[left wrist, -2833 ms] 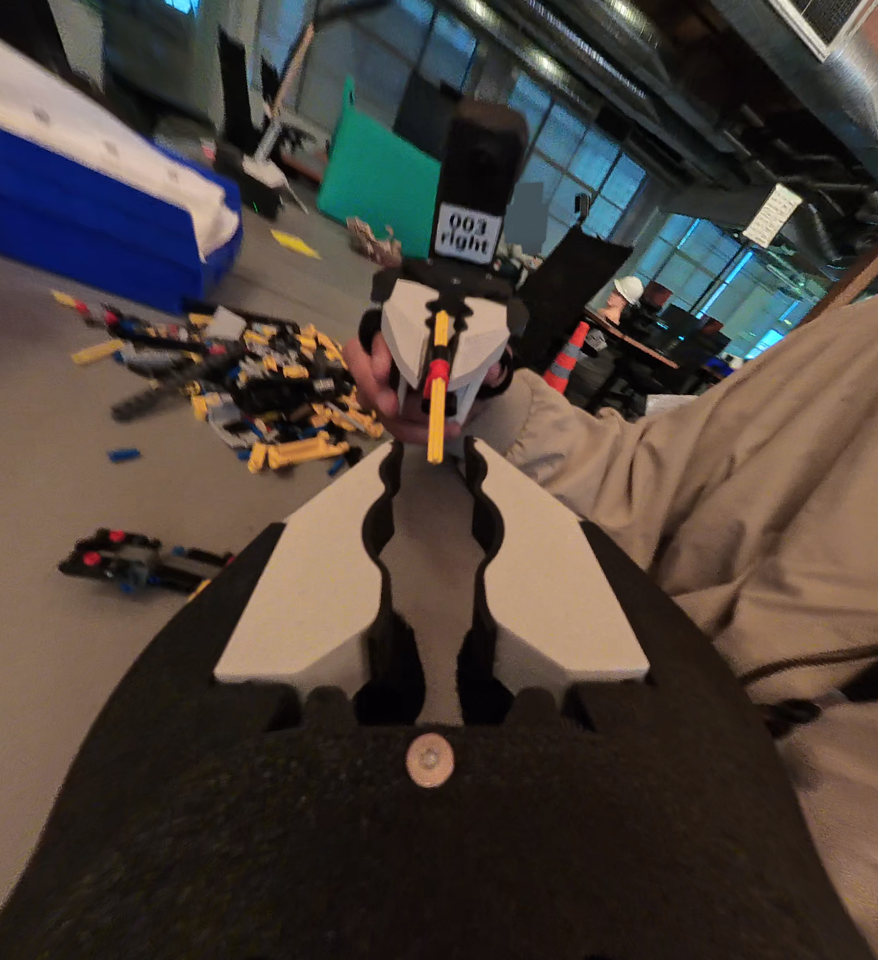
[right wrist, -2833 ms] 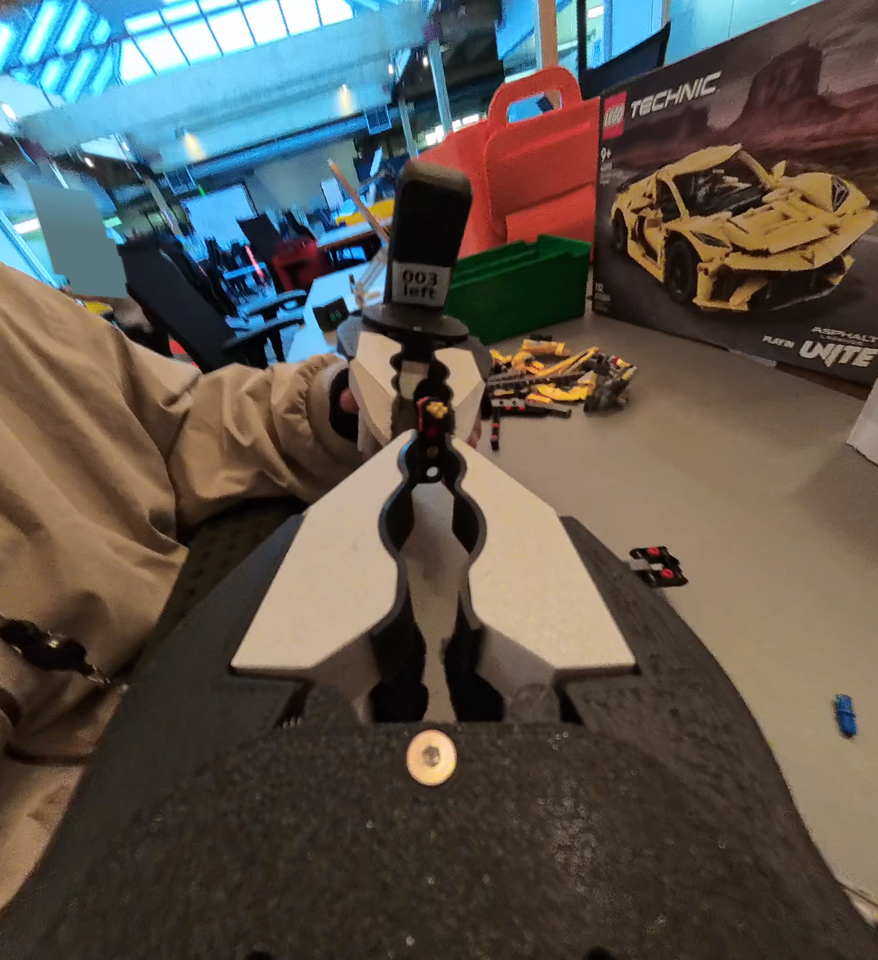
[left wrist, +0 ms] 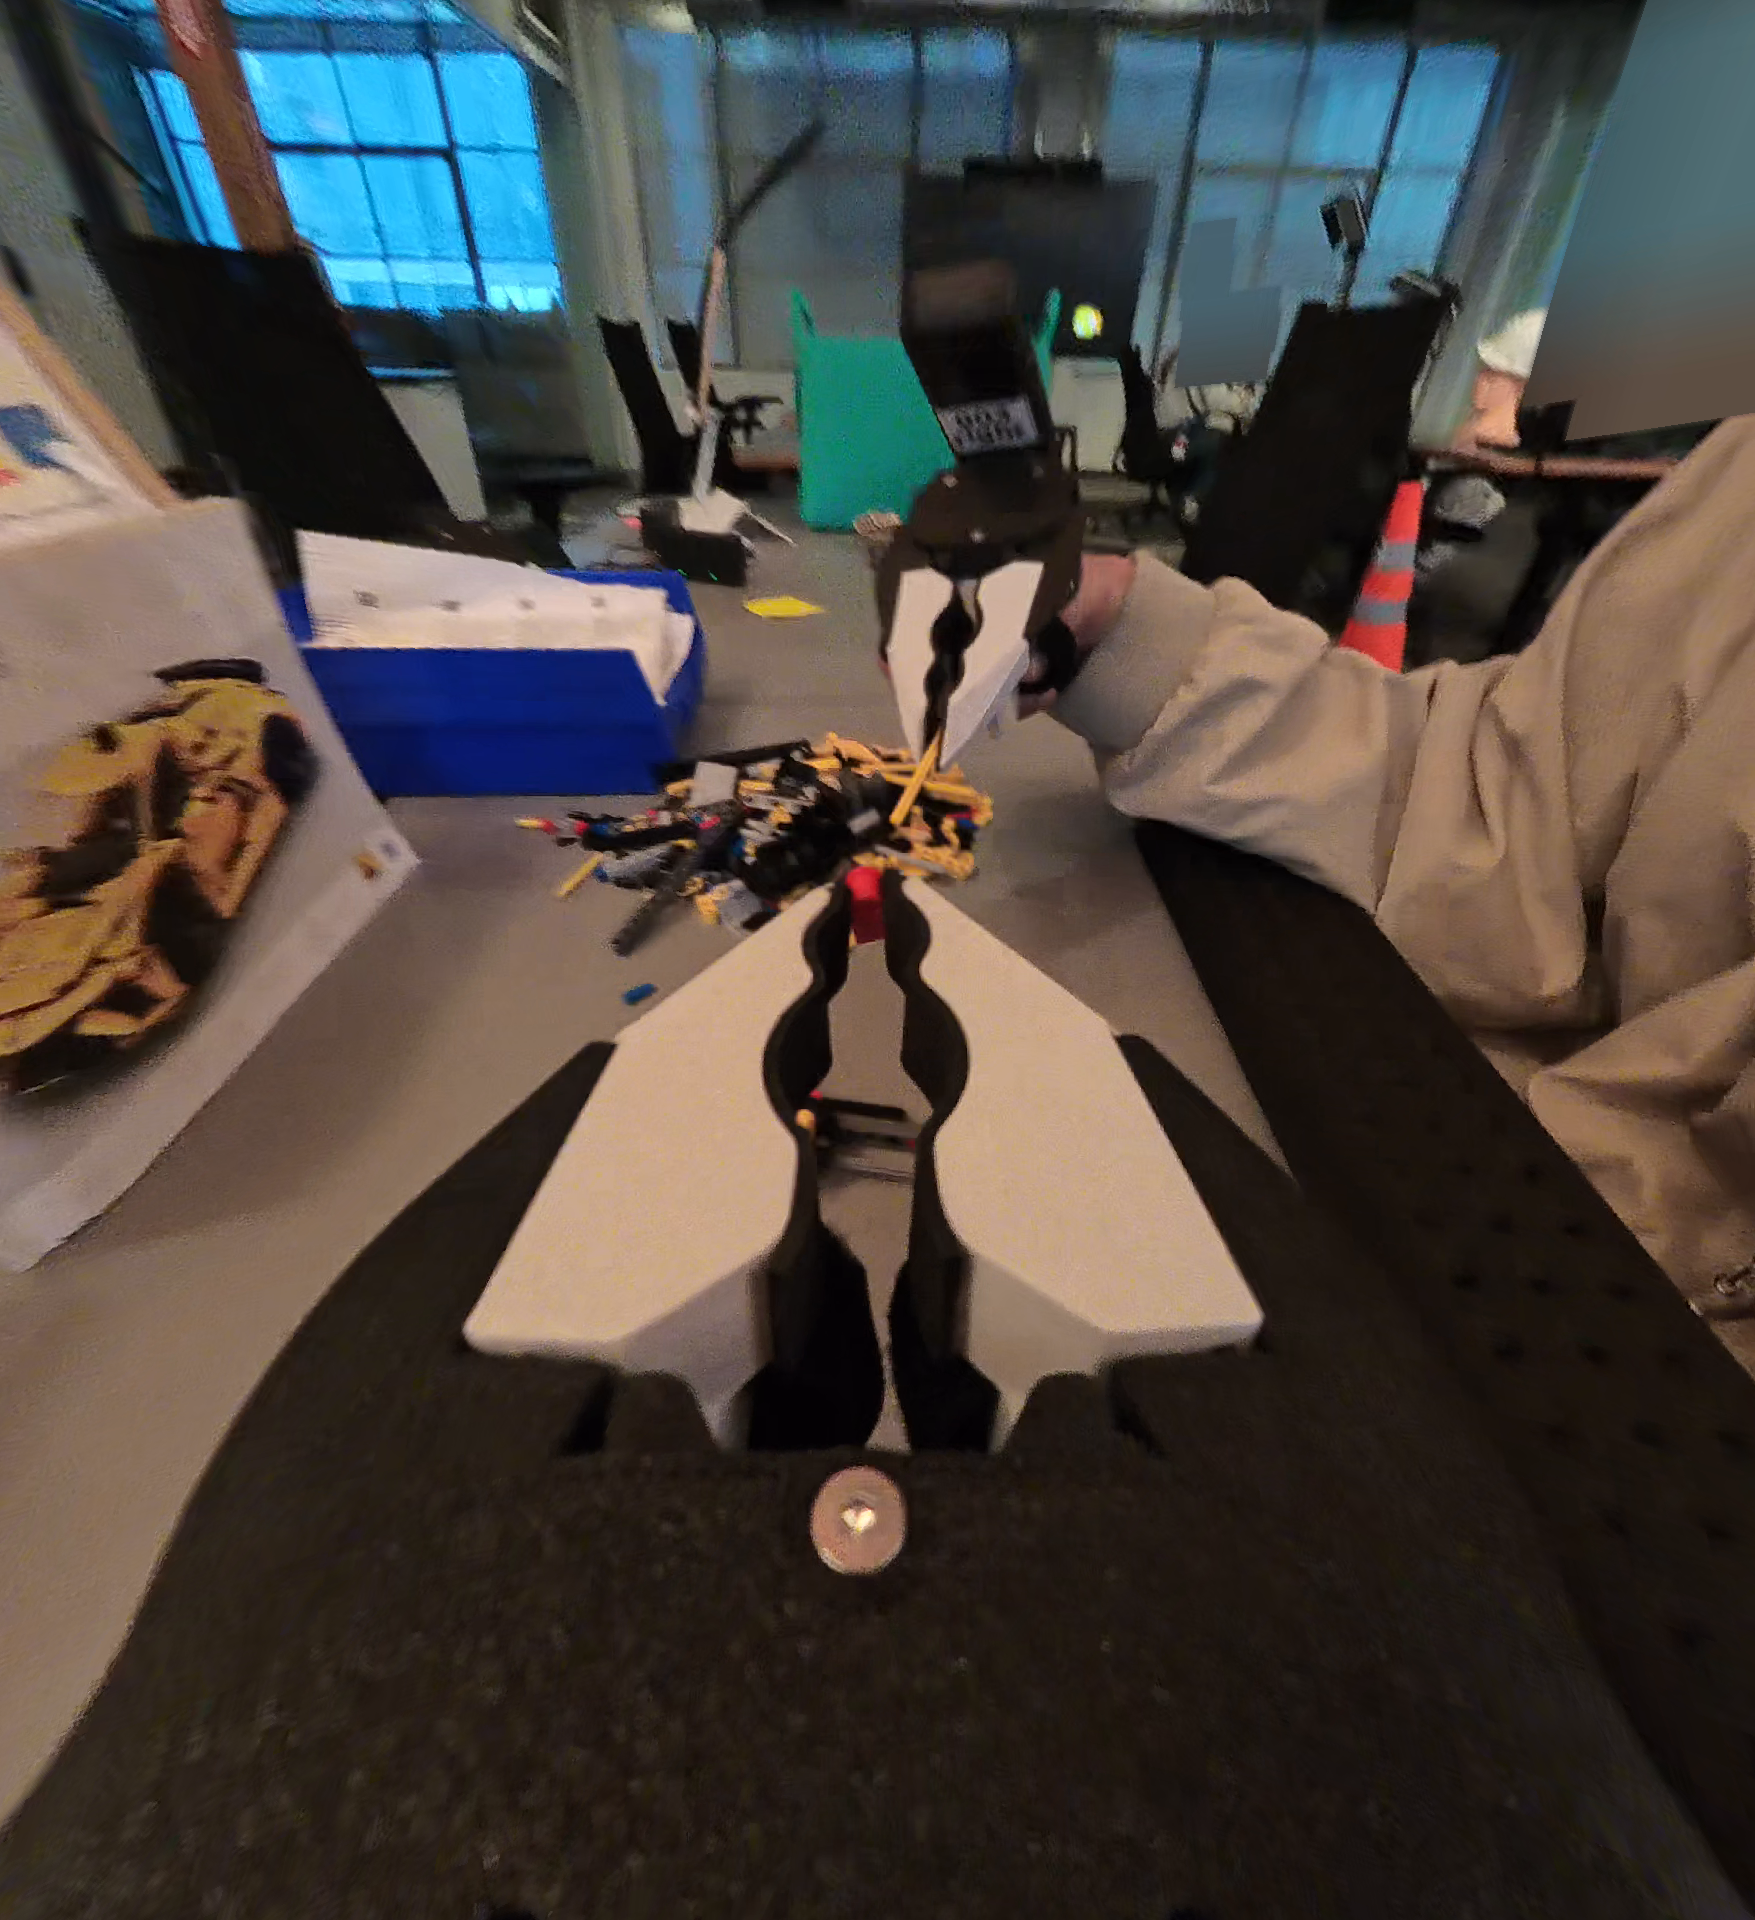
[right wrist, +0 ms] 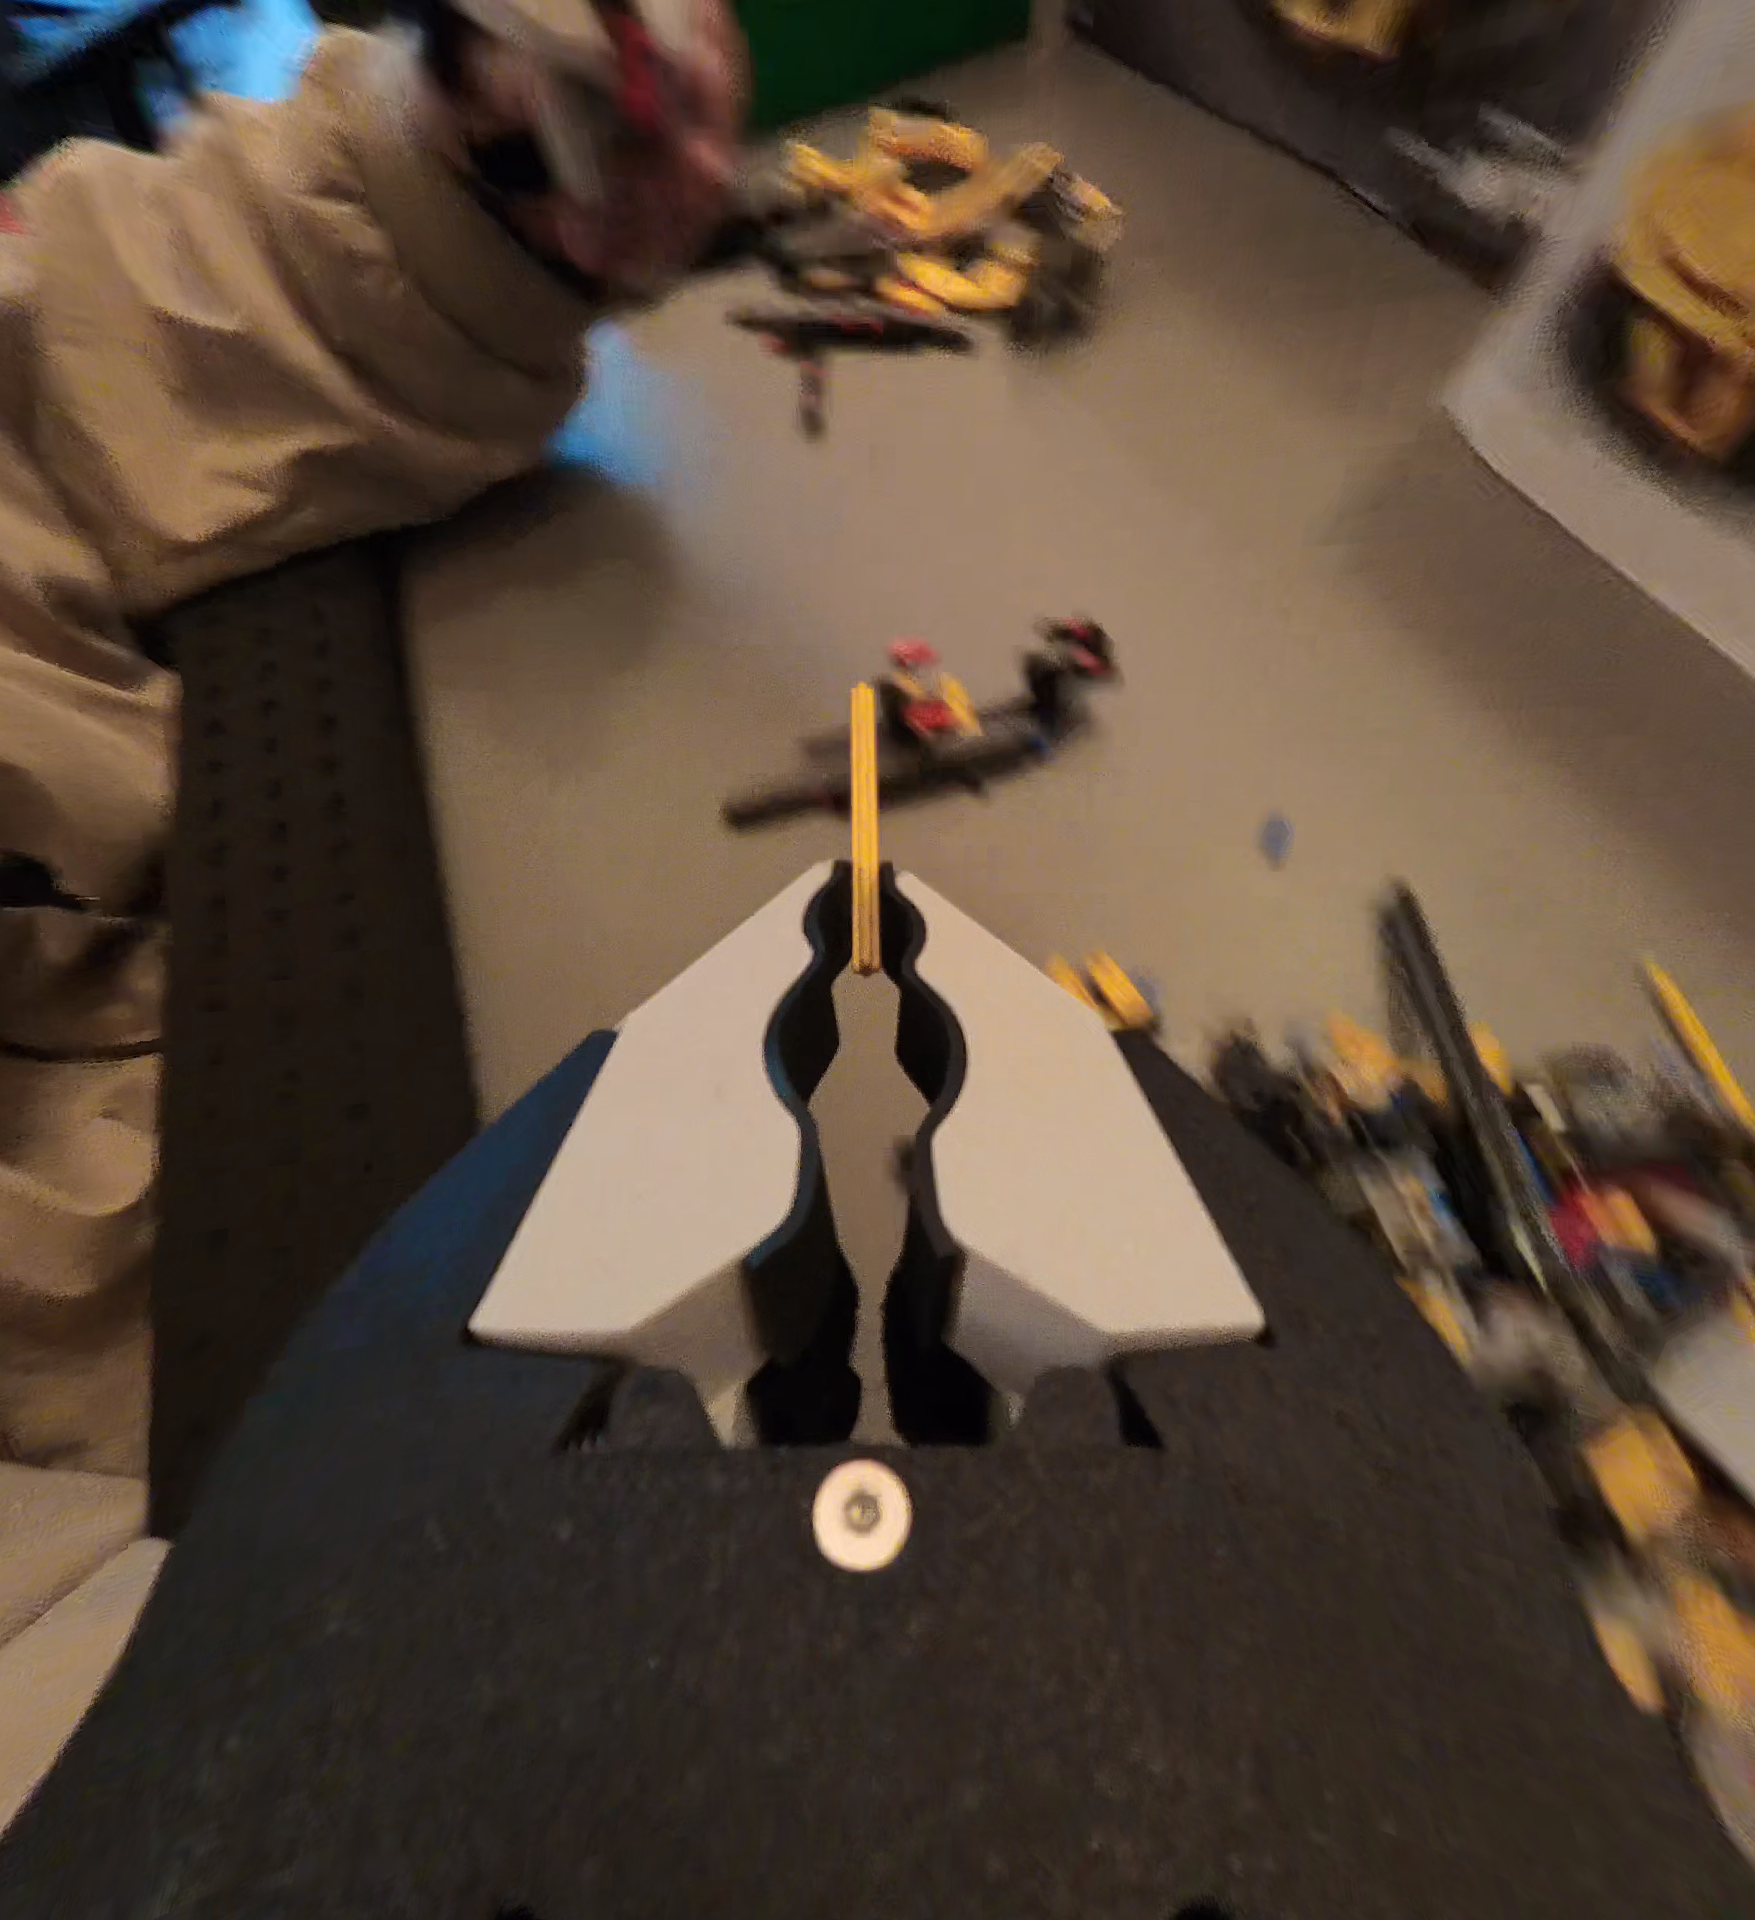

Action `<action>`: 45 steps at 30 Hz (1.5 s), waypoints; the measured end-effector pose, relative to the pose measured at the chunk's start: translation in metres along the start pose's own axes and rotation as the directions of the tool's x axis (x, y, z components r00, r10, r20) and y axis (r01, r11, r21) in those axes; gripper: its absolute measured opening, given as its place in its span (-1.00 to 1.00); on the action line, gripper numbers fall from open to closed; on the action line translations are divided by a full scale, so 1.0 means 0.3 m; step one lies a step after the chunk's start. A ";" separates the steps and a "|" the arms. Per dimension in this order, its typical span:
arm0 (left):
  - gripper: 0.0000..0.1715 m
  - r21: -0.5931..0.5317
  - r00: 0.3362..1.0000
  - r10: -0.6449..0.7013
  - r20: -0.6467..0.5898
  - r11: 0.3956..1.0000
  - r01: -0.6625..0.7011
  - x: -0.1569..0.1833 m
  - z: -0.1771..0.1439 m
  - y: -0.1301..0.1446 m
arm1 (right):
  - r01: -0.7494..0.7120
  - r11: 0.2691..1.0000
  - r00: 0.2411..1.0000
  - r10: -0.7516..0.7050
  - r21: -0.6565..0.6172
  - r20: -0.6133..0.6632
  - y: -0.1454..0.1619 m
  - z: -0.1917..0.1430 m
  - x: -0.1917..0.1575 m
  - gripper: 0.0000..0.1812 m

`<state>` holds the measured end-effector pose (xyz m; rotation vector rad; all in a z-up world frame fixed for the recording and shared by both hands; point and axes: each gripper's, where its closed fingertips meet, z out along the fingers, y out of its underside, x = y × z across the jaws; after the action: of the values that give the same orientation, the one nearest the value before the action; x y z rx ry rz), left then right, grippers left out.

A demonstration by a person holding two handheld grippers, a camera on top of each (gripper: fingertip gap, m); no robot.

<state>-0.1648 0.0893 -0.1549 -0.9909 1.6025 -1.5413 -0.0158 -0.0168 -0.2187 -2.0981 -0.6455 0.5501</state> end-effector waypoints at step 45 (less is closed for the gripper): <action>-0.71 -0.298 0.916 -0.246 0.317 0.891 0.342 -0.134 0.195 0.381 | -0.129 0.988 0.646 0.022 -0.080 -0.763 0.200 -0.216 0.455 -0.93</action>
<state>-0.1013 0.0978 -0.2733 -1.6371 1.6082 -1.2559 0.1423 -0.0012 -0.2539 -2.2185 -0.0857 -0.3766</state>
